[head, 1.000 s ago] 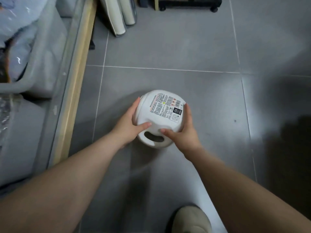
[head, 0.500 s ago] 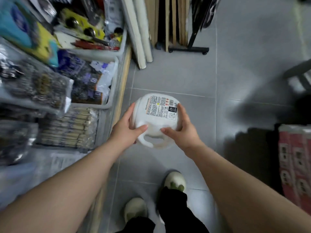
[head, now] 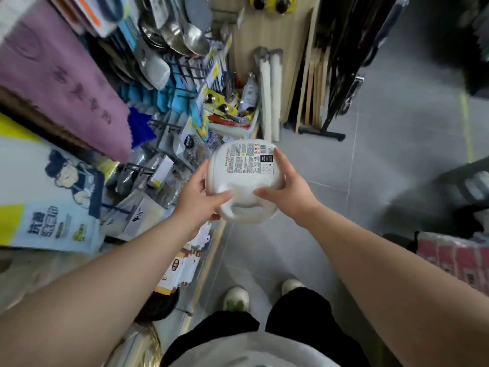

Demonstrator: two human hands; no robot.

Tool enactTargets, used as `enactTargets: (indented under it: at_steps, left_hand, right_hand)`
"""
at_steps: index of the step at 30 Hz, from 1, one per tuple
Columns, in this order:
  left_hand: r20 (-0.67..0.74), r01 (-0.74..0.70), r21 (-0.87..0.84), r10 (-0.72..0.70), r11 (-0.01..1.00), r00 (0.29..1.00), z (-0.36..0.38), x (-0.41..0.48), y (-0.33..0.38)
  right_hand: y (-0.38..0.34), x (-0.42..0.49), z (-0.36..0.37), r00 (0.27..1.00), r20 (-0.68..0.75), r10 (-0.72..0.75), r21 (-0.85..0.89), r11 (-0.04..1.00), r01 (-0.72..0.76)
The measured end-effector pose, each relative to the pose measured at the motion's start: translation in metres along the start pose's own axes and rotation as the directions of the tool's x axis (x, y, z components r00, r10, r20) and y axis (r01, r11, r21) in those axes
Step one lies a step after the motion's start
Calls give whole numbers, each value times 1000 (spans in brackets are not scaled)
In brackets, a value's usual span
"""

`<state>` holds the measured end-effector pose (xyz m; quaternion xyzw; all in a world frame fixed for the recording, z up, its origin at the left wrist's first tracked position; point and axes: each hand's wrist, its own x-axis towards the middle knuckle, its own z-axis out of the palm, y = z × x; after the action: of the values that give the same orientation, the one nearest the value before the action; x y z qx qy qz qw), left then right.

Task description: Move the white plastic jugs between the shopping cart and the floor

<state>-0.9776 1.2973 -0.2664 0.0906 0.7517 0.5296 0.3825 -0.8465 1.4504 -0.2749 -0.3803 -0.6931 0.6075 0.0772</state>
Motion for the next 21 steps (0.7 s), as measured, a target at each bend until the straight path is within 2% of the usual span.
enactTargets:
  at_steps: [5, 9, 12, 15, 21]
  left_hand:
    - [-157, -62, -102, 46, 993, 986, -11, -39, 19]
    - [-366, -110, -214, 24, 971, 930, -3, -82, 20]
    - [-524, -152, -296, -28, 943, 851, 7, -124, 10]
    - [-657, -212, -320, -55, 923, 752, 14, -173, -5]
    - [-816, -305, -423, -212, 853, 538, 14, -280, -52]
  right_hand:
    - [-43, -1, -5, 983, 153, -100, -54, 992, 110]
    - [-73, -1, -5, 914, 358, -192, -119, 961, 248]
    - [-85, -14, 1, 822, 516, -240, -151, 919, 363]
    - [-95, -38, 15, 707, 669, -229, -155, 887, 434]
    - [-94, -117, 74, 459, 861, -218, -110, 802, 587]
